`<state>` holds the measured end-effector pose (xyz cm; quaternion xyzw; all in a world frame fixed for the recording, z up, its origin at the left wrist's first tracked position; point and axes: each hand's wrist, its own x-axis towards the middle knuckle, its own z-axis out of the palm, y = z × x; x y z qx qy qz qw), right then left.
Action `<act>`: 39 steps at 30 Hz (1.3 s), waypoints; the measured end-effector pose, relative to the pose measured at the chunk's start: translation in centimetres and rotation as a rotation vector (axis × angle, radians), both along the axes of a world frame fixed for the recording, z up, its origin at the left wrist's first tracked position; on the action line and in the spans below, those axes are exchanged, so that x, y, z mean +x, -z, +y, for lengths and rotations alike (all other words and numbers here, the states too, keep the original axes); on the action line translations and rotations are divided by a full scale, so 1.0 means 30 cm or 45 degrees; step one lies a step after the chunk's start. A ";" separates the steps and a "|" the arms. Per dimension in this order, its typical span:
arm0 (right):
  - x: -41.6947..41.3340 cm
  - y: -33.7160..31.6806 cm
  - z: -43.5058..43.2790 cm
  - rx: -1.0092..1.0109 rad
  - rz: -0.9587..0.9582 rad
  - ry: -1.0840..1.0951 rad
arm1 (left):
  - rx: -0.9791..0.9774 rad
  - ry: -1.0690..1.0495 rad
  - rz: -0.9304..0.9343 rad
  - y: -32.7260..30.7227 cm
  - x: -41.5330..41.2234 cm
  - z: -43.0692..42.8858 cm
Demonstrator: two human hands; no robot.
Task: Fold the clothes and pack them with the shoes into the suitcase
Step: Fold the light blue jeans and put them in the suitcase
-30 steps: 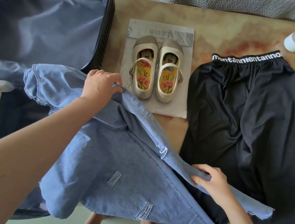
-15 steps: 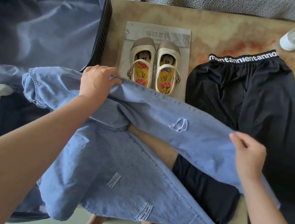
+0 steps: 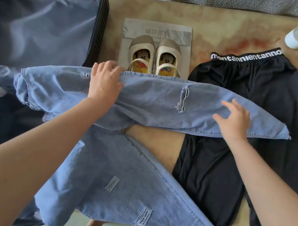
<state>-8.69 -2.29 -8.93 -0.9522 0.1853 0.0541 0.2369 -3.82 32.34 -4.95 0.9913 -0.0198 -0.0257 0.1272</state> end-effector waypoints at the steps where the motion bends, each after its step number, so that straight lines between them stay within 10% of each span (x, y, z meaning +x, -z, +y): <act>1: -0.044 0.016 0.011 0.019 0.010 -0.015 | -0.004 0.010 -0.003 0.003 -0.015 -0.003; 7: -0.390 0.081 0.060 0.223 -0.021 0.088 | -0.203 0.198 -0.126 0.011 -0.213 -0.110; 11: -0.629 0.099 0.095 0.278 0.026 0.044 | -0.379 0.603 0.209 0.084 -0.402 -0.206; 22: -0.944 0.127 0.045 -0.004 0.373 -0.087 | 0.002 0.681 0.680 0.200 -0.552 -0.288; 29: -0.890 -0.078 -0.020 0.314 0.502 0.075 | -0.158 0.573 0.537 0.189 -0.554 -0.297; 39: -0.444 -0.071 -0.111 -0.111 0.099 -0.202 | -0.066 0.158 0.416 0.153 -0.429 -0.358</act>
